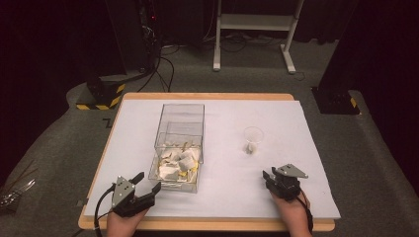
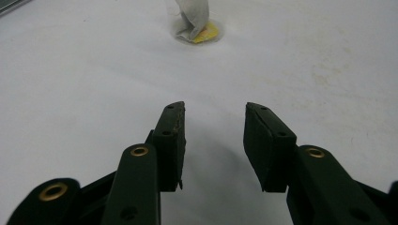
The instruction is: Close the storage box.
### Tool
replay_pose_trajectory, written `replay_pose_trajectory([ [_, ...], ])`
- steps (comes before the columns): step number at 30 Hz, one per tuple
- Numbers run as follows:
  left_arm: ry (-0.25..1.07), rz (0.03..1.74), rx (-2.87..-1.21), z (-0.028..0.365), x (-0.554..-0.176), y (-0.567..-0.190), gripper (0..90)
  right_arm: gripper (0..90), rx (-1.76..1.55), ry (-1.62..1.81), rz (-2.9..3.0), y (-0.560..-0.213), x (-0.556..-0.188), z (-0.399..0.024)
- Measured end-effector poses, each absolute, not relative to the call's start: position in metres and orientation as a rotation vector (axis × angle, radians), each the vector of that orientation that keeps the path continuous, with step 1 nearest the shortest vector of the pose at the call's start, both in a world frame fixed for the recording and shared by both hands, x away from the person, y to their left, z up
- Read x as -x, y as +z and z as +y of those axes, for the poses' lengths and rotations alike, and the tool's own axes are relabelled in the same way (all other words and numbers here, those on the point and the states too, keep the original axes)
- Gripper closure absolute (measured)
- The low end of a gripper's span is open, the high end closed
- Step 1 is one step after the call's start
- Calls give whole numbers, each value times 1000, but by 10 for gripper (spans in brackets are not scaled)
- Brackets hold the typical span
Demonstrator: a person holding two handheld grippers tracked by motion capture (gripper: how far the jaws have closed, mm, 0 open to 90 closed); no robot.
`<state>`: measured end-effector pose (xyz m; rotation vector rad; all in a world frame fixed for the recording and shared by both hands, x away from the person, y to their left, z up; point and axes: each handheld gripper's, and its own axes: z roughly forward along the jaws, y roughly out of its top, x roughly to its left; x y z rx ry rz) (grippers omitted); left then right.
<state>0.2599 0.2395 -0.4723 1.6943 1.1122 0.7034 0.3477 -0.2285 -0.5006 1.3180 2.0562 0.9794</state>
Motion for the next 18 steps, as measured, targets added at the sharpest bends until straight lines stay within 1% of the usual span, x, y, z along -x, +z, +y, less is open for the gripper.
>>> replay_pose_trajectory([
  [5,717,1115,-1702,236,-262,-471,287,588,-1308,985,2062,-501,-347,-228],
  [13,727,1122,-1713,229,-270,-472,245,587,-1305,997,2060,-500,-347,-229],
  [18,723,1135,-1720,227,-276,-473,245,586,-1310,996,2062,-501,-347,-229],
])
